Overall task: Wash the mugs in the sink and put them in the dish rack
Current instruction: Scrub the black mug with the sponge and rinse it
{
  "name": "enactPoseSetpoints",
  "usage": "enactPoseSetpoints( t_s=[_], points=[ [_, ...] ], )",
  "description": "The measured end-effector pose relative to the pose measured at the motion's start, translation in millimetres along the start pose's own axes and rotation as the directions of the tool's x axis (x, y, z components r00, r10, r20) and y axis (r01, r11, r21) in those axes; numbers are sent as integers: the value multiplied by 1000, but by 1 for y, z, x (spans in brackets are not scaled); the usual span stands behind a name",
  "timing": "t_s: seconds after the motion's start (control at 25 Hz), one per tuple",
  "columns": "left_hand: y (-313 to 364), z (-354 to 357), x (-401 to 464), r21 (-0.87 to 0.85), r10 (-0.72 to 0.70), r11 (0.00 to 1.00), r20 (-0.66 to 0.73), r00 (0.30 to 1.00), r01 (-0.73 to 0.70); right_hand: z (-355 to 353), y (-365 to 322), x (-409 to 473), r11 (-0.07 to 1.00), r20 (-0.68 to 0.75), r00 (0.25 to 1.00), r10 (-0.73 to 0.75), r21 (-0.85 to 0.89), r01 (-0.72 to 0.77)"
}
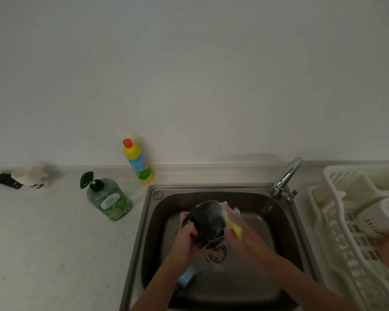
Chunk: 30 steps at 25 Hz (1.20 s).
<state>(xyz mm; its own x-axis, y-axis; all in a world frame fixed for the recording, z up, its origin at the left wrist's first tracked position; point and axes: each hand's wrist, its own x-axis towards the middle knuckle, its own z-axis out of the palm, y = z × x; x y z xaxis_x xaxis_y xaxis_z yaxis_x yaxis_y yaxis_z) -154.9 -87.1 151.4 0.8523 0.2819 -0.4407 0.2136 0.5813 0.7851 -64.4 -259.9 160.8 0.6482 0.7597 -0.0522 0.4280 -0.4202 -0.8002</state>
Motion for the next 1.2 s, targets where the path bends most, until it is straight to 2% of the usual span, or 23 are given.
enactPoseSetpoints(
  t_s=[0.08,0.2,0.24,0.32,0.4,0.48,0.6,0.64,0.72,0.8,0.84,0.92,1.0,1.08,1.16,1.2],
  points=[
    [6,2,2,40,21,999,5,1000,-21,5,-6,-4,985,43,994,-100,-134,105],
    [2,4,4,186,11,982,14,1000,-14,7,-19,14,868,102,953,-286,-393,303],
    [0,4,4,203,5,979,20,1000,-9,4,-23,22,879,109,958,-264,-381,285],
    [0,3,3,164,6,986,27,1000,-10,-4,-15,31,980,62,991,-116,-157,125],
    [7,-1,-1,74,24,997,18,1000,-25,-6,-2,24,1000,49,999,-16,15,15],
    [13,-1,-2,44,29,999,8,1000,-29,-2,-7,13,998,67,996,-64,-12,65],
    [6,0,-1,138,0,990,24,1000,-3,6,-27,12,950,112,971,-211,-212,231],
    [2,0,-1,144,-8,990,49,999,1,3,-34,16,946,93,969,-228,-214,243],
    [2,1,-3,94,-14,996,73,997,7,-2,-32,18,992,-2,992,-124,4,124],
    [7,2,-5,-5,-5,1000,66,998,5,-3,-22,6,969,26,998,55,240,-60],
    [10,3,-4,-39,-2,999,50,999,4,0,-18,-3,963,21,998,60,262,-63],
    [13,6,0,-33,-15,999,10,1000,15,7,-19,-16,974,-27,999,20,227,-13],
    [8,10,1,78,-21,997,15,1000,20,11,-24,-18,994,-42,994,-104,42,105],
    [-1,17,-3,175,-32,984,50,998,23,8,-27,-9,967,-18,982,-191,-176,185],
    [-7,22,-10,136,-53,990,70,996,43,-2,-30,-3,982,-39,986,-165,-105,160],
    [-8,23,-12,78,-63,995,57,996,59,-8,-28,-3,994,-83,992,-99,28,102]
  ],
)
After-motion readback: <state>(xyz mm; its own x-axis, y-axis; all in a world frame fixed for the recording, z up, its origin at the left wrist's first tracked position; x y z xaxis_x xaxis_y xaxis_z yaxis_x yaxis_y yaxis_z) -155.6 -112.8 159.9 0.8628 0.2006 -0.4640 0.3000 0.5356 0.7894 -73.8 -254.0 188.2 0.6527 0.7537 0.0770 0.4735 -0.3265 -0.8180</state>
